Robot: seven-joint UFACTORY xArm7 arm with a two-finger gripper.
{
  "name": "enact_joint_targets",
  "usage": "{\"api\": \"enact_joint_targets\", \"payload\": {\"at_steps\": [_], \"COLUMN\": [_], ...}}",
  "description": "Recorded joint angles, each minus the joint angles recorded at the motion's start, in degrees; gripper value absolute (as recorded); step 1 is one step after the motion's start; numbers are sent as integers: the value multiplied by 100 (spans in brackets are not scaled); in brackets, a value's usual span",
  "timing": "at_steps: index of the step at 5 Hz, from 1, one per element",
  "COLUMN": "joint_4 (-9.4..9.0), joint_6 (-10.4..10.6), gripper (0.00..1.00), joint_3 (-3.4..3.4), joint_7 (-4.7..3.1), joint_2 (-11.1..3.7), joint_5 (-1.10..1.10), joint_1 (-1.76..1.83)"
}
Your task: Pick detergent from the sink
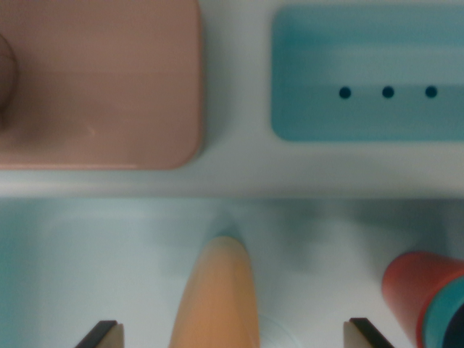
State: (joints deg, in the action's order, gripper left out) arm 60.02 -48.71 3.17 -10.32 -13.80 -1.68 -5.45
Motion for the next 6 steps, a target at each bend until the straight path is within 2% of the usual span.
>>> {"api": "enact_joint_targets", "payload": {"at_steps": [6], "joint_4": [-64], "joint_6": [88], "gripper": [0], "joint_3": [7], "joint_7": [-22], "joint_2": [-36], "joint_5": [-9], "joint_1": [-6]}}
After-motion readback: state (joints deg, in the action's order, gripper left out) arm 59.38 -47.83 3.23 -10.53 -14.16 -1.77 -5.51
